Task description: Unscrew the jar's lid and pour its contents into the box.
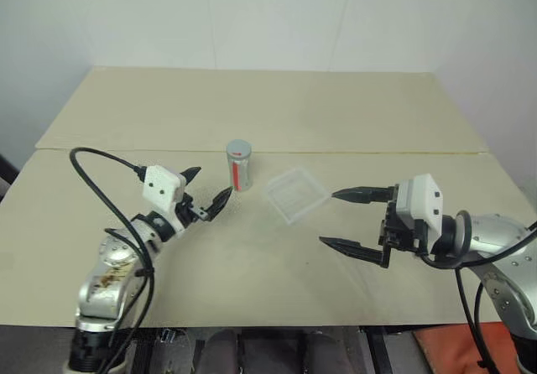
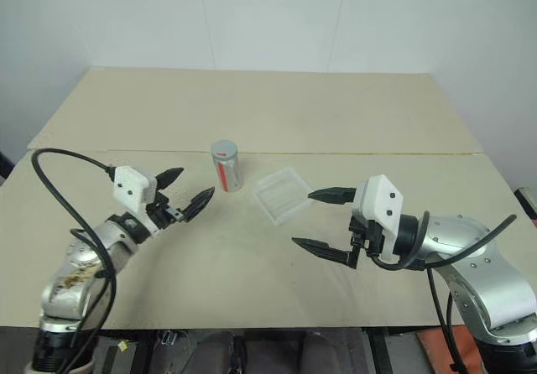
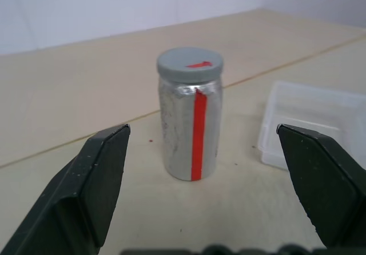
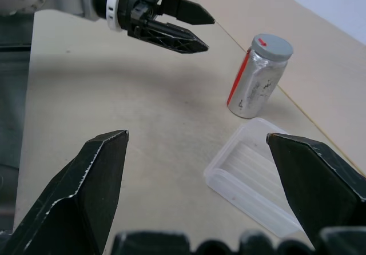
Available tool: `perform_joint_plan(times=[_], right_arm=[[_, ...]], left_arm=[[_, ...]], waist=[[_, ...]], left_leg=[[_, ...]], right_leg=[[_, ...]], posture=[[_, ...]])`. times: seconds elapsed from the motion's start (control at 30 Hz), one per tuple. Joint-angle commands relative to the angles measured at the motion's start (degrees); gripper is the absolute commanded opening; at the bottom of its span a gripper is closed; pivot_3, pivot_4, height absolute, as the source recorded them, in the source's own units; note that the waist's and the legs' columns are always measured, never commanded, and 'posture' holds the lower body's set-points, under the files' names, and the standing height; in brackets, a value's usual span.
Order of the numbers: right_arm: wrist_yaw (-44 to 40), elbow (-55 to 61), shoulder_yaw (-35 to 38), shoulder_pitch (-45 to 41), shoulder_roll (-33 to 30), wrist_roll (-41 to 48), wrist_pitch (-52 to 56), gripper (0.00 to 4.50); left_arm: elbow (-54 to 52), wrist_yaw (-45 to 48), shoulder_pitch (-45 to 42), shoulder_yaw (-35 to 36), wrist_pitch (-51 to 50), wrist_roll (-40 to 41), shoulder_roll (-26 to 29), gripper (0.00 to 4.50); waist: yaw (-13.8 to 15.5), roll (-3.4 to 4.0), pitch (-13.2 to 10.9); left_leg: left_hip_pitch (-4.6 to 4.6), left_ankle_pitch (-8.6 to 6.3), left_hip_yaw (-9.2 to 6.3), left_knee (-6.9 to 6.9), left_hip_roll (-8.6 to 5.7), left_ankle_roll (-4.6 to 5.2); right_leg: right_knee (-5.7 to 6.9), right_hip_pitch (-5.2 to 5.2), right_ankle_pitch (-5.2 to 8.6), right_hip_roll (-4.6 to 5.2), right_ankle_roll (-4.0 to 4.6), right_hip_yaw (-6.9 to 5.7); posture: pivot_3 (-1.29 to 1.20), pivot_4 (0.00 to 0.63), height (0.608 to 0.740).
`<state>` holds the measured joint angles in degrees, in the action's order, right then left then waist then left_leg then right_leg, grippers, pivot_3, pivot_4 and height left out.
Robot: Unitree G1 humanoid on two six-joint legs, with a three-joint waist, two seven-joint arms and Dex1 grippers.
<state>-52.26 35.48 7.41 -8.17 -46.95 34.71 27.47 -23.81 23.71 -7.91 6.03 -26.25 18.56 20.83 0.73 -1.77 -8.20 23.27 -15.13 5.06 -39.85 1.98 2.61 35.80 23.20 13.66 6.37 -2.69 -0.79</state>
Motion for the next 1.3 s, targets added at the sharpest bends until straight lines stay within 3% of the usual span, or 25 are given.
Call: perform_joint_plan(times=[0.03,0.37,0.8,1.3], right_arm=[[0.69,1.64,1.54,-0.51,-0.43,0.53,-0.19,4.5],[0.47,1.28,1.33,-1.53,-0.63,0.52,-0.45,4.5],[0.51,1.87,1.66,-1.9,-0.58,1.01,-0.14,4.5],[0.96,2.65,2.41,-1.13,-0.62,1.43,0.02,4.5]], left_arm=[[-0.95,-6.91,-1.4,-2.67,1.37,-3.95,-4.42,4.48],[11.15,-13.55,-6.9,-6.83,7.6,-12.24,-10.2,4.48],[24.32,-12.66,-13.32,-8.14,15.45,-13.37,-13.36,4.48],[37.27,-18.8,-20.91,-7.72,22.13,-17.29,-18.33,4.48]], waist=[[0.01,0.0,0.0],[0.06,-0.01,0.0],[0.09,-0.01,0.0],[0.14,-0.03,-0.01]], left_leg=[[-0.08,-0.01,-0.01,0.0,0.0,0.02],[-0.04,-0.03,-0.01,0.01,-0.04,0.04],[-0.03,-0.03,-0.02,0.02,-0.04,0.05],[0.01,-0.04,-0.02,0.02,-0.05,0.07]], right_leg=[[-0.02,-0.08,0.0,0.01,0.0,0.0],[-0.03,-0.07,0.0,0.03,0.01,0.01],[-0.04,-0.06,0.0,0.04,0.01,-0.02],[-0.05,-0.06,0.0,0.05,0.0,-0.05]], posture=[[0.0,0.15,0.74],[0.0,0.15,0.74],[0.0,0.15,0.74],[0.0,0.15,0.74]])
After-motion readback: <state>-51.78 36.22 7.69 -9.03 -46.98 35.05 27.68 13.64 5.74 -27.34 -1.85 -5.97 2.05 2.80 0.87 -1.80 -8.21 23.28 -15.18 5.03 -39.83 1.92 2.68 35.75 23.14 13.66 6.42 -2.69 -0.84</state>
